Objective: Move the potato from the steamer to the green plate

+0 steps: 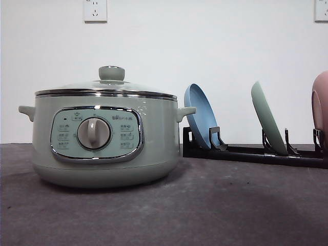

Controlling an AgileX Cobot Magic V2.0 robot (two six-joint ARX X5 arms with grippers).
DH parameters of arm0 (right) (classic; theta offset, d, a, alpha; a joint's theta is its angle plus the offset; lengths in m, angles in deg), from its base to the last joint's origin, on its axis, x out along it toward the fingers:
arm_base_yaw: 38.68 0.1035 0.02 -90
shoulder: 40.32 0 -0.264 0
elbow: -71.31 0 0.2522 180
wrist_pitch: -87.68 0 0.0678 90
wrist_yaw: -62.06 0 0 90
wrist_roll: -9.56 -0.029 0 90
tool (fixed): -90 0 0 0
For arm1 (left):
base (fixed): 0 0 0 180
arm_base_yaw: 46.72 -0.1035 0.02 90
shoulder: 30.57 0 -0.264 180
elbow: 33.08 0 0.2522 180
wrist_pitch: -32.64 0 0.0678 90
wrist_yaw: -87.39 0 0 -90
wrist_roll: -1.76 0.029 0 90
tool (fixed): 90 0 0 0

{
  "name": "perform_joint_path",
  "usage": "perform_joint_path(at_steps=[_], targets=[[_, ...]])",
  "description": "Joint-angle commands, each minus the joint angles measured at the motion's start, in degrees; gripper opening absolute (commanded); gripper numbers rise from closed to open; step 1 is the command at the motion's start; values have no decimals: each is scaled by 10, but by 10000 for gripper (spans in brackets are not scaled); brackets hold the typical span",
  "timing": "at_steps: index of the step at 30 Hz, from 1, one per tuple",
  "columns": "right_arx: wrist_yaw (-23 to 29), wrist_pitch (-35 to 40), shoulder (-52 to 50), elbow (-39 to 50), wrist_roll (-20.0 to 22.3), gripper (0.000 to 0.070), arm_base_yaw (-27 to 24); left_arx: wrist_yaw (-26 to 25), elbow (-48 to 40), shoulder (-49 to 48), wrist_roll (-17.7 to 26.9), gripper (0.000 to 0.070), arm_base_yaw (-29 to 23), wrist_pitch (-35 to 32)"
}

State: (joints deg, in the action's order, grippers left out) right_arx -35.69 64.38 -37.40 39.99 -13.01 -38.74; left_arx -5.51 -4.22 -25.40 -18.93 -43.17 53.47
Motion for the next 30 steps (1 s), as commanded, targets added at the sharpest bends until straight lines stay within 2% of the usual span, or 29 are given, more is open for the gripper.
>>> perform_joint_path(at_steps=[1,5,10,13,16,19,24,30], targets=[[-6,3,19,-38,-35,1,0,-20,39,27,-30,10,4,-4],[-43,-27,76,-135,-36,1,0,-70,138,99,-30,10,15,25],[-117,-129,162,-255,-34,1,0,-124,278,196,-24,10,37,102],[-161,-194,205,-311,-31,1,0,-152,348,239,-12,10,53,138],[-202,-248,246,-360,-10,1,4,-177,415,278,7,10,71,179],[-230,-269,272,-393,-3,1,15,-183,464,303,29,10,87,216],[-260,-300,311,-438,49,1,52,-207,496,324,59,10,121,244],[-259,-360,357,-485,149,1,122,-224,496,347,117,10,199,274]])
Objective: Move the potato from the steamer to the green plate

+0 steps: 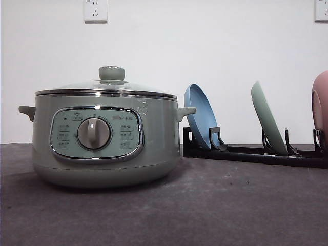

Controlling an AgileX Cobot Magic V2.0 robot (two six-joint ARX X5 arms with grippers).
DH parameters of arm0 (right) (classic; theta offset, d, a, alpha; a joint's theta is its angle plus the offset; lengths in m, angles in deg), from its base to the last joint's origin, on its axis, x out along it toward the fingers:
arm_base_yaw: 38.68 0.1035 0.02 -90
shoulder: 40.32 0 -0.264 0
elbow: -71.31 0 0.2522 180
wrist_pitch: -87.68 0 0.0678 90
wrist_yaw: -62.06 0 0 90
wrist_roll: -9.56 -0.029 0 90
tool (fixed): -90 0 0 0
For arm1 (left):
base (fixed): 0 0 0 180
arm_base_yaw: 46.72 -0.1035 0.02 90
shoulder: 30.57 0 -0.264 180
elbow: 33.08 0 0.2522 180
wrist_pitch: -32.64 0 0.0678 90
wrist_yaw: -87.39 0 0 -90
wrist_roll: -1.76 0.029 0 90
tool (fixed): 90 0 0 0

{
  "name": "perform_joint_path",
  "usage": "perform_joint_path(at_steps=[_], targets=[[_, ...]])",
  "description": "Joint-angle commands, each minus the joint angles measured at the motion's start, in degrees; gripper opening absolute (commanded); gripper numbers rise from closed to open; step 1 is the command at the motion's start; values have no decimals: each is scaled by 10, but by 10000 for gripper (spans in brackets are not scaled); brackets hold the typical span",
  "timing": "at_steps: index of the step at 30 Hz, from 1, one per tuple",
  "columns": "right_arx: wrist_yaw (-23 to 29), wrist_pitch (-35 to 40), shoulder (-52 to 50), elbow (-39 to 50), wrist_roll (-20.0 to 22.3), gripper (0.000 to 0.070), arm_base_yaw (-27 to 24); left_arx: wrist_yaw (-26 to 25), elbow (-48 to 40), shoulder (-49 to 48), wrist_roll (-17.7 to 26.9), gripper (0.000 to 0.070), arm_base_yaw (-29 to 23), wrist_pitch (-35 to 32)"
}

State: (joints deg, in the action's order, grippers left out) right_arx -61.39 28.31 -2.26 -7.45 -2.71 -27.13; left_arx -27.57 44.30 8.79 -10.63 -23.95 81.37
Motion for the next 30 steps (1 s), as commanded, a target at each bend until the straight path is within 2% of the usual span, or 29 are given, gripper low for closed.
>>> perform_joint_path(at_steps=[1,5,12,14,15,16,20,21,22,24,30], targets=[[-2,-3,10,-15,60,1,17,-4,11,8,48,10,18,-2],[5,-5,13,-16,87,1,39,-4,10,11,93,10,40,-2],[24,-22,11,-16,79,4,40,-4,10,12,87,37,40,17],[24,-26,12,-16,78,12,40,-4,10,15,87,81,40,20],[24,-27,12,-16,78,48,40,-4,10,15,87,127,40,21],[25,-28,12,-16,76,126,40,-4,10,16,87,196,40,23],[36,-29,12,-16,58,574,40,-4,10,21,87,541,40,29],[46,-29,12,-16,54,657,40,-4,10,23,87,609,40,30],[55,-29,12,-16,51,700,40,-4,10,25,87,662,40,31],[61,-29,12,-16,51,700,40,-4,10,28,87,700,40,32],[63,-29,12,-16,50,700,40,-4,10,33,87,700,40,32]])
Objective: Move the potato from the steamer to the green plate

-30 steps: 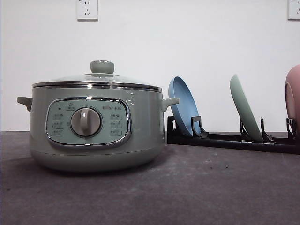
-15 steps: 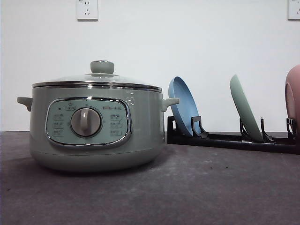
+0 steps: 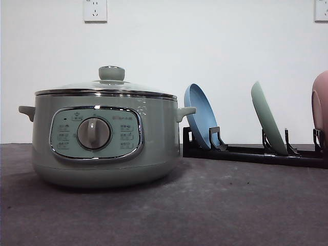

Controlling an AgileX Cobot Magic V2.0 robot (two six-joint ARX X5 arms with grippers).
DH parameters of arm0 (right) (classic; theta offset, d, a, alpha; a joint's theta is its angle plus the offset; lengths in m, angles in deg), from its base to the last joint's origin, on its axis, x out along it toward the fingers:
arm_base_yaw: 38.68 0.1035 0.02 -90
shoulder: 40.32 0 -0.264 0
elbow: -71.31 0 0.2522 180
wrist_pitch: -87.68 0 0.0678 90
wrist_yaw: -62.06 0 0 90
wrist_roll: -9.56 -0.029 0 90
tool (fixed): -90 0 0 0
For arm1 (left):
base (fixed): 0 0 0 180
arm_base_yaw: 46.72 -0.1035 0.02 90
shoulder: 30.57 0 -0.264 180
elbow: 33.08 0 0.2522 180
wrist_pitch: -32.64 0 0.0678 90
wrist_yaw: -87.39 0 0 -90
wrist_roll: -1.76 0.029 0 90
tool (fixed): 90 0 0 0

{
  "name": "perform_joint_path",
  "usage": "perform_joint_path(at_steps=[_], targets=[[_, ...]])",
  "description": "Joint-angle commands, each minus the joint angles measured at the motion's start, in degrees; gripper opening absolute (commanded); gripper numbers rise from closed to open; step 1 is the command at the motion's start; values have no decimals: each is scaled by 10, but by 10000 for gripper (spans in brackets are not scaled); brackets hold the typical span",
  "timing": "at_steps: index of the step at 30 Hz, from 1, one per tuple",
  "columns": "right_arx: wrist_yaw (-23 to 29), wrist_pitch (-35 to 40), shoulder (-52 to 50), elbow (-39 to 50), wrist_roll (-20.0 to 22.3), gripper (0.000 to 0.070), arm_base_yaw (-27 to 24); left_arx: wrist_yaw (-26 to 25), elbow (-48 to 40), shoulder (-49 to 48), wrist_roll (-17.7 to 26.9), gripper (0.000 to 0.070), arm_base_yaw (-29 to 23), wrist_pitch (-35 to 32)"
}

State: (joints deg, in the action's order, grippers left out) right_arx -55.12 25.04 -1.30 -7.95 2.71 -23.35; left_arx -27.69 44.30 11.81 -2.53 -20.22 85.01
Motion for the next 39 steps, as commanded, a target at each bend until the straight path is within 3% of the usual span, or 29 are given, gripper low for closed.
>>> perform_joint_path(at_steps=[1,6,12,18,27,32,36,39], targets=[[1,4,2,-11,-4,700,2,-2,10,3,6,700,3,-5],[2,4,2,-11,-8,700,2,-2,10,7,6,700,3,-5],[6,17,37,-12,-55,700,2,-2,10,12,39,700,2,-5],[43,41,146,-41,-93,700,-12,-2,10,12,58,700,2,-8],[41,78,343,-160,-93,700,-79,-2,10,14,58,700,2,-7],[18,95,443,-229,-101,700,-116,-2,10,18,58,700,2,-7],[-37,114,521,-278,-127,700,-140,-2,10,24,58,700,2,-6],[-48,131,573,-310,-144,700,-150,-2,10,30,58,700,2,-5]])
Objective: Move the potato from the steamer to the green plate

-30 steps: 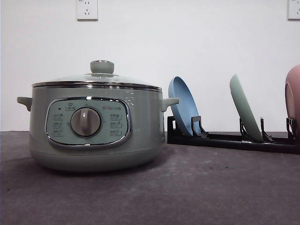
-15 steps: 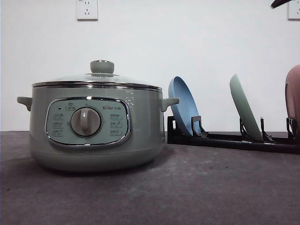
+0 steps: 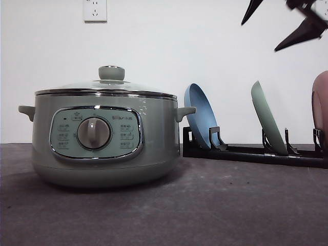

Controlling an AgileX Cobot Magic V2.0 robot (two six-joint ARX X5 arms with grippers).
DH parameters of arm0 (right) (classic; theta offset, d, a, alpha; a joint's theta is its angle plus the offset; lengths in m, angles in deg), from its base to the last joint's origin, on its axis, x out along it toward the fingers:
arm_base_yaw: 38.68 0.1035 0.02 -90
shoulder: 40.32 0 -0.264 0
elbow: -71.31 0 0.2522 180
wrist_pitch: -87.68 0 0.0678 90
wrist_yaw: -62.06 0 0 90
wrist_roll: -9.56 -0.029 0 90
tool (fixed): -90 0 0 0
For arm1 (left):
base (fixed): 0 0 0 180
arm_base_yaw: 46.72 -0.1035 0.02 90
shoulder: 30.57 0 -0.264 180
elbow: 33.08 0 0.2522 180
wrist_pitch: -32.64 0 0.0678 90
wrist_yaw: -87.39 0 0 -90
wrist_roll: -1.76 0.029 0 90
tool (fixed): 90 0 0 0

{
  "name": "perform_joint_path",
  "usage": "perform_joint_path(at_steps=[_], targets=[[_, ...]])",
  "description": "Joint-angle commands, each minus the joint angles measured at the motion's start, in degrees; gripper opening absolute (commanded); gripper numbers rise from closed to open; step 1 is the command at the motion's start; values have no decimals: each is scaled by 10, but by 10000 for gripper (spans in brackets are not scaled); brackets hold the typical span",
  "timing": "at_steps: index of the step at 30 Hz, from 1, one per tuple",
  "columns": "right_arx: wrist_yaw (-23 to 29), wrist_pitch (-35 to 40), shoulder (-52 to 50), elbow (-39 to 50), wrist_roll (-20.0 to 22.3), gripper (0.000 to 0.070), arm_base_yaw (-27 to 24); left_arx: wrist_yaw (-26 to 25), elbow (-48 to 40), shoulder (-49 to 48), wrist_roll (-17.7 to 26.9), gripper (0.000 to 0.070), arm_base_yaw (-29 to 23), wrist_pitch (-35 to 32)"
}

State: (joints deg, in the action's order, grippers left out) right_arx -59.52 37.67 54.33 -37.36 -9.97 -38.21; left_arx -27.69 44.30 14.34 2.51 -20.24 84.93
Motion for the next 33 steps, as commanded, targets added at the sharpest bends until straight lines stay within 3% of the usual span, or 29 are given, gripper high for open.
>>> perform_joint_path(at_steps=[1,14,18,21,24,30,33], targets=[[-1,7,30,-24,-19,700,-3,-2,10,7,7,700,3,-4],[25,41,128,-52,-38,676,-14,-2,10,12,5,700,3,-1],[30,43,136,-52,-38,580,-14,-2,10,12,5,700,3,8],[30,47,138,-52,-38,549,-14,-2,10,12,1,700,3,9],[30,47,140,-52,-38,455,-14,-2,10,12,0,700,3,9],[28,45,149,-52,-37,449,-14,-2,10,12,-1,700,3,9],[31,45,153,-52,-37,403,-14,-2,10,12,-2,700,3,9]])
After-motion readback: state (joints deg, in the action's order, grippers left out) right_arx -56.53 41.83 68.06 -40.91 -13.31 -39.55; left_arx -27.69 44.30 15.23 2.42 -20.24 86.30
